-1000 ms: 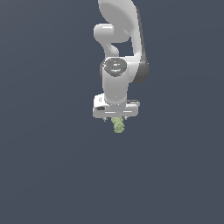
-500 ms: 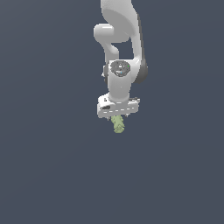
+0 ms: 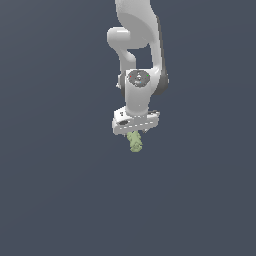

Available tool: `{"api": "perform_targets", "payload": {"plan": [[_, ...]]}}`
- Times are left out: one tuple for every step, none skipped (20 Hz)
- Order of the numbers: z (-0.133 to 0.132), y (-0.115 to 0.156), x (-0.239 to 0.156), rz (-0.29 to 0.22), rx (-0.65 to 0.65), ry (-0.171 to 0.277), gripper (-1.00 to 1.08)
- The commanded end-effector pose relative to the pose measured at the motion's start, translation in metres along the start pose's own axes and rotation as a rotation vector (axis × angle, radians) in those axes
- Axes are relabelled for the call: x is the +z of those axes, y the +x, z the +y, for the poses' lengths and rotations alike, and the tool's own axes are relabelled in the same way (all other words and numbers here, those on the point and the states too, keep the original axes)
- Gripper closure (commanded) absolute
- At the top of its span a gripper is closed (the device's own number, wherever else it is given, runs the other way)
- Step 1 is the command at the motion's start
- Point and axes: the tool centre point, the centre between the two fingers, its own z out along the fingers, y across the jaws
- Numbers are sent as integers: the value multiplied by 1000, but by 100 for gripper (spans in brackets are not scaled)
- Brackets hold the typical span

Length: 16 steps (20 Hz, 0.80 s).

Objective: Pick up the object and move it to a goal position.

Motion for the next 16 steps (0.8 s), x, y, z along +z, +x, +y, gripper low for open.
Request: {"api": "perform_targets", "payload": {"plan": [[0,0,3,0,0,0,-92],[0,0,5,0,0,0,-92],[0,0,8,0,-1,0,-92],[0,-1,12,0,-1,0,-92],[0,-1,16,0,-1,0,-92],[0,-1,21,1,-2,0,-92],[-1,-1,26,1,-3,0,-92],[0,-2,31,1,-3,0,-92],[-1,-2,36,1,-3,0,-92],[0,-2,40,1,-3,0,-92],[-1,-2,43,1,-4,0,-92],[0,-2,46,1,-4,0,-92],[0,-1,48,1,-4,0,-92],[0,-1,49,1,-4,0,-92],[0,-1,50,1,-4,0,-92],[0,-1,50,1,-4,0,-92]]}}
